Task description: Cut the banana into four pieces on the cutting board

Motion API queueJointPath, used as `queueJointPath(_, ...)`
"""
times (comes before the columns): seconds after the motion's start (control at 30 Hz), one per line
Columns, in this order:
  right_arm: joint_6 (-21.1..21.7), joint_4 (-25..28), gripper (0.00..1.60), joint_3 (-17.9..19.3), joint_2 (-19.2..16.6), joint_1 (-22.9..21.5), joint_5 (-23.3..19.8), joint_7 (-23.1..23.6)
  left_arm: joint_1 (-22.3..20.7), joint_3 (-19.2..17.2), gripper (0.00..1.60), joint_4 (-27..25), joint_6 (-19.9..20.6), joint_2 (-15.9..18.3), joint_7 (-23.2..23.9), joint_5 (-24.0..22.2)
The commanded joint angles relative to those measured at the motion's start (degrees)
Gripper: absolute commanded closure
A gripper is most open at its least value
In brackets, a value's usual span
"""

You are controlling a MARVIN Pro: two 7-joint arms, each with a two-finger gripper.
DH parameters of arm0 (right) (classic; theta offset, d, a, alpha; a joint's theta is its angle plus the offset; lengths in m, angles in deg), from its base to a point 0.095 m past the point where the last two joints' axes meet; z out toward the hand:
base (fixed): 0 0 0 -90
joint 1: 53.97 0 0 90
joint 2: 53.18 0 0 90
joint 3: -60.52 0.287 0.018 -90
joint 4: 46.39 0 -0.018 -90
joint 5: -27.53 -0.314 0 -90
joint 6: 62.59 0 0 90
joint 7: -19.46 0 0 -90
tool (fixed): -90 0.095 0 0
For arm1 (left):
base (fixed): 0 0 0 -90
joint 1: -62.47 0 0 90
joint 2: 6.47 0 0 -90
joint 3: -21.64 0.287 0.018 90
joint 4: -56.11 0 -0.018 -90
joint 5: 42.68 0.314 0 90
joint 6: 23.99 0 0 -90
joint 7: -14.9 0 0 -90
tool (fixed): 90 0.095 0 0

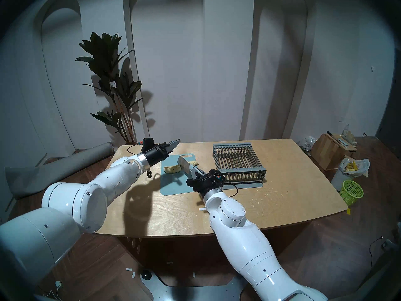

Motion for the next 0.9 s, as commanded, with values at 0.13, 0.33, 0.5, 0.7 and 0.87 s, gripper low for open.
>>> queueJointPath(0.13,-2.2,4.3,1.6,0.2,-2.3,-0.9,3.4,-0.2,-2.0,-1.8,1.6,-0.7,1.4,-0.9,1.5,-1.8)
queueJointPath(0.33,-2.9,6.1,1.6,1.0,-4.3,-0.1,5.3,-0.5,-1.7,-1.7,1.6,-0.7,1.6,-0.9,2.0,-1.5)
queueJointPath(0.5,-3.1,7.2,1.6,1.5,-5.4,1.2,6.1,-0.7,-1.4,-1.0,1.6,-0.9,1.0,-1.2,2.7,-0.8)
queueJointPath(0.7,-3.5,7.2,1.6,2.0,-6.1,2.6,6.1,-0.4,-0.8,0.6,1.6,-1.2,-1.0,-1.8,3.8,0.7)
queueJointPath(0.87,-4.0,6.1,1.6,2.3,-6.3,2.8,6.0,0.0,-0.9,0.9,1.6,-0.9,-1.5,-2.2,3.8,1.0)
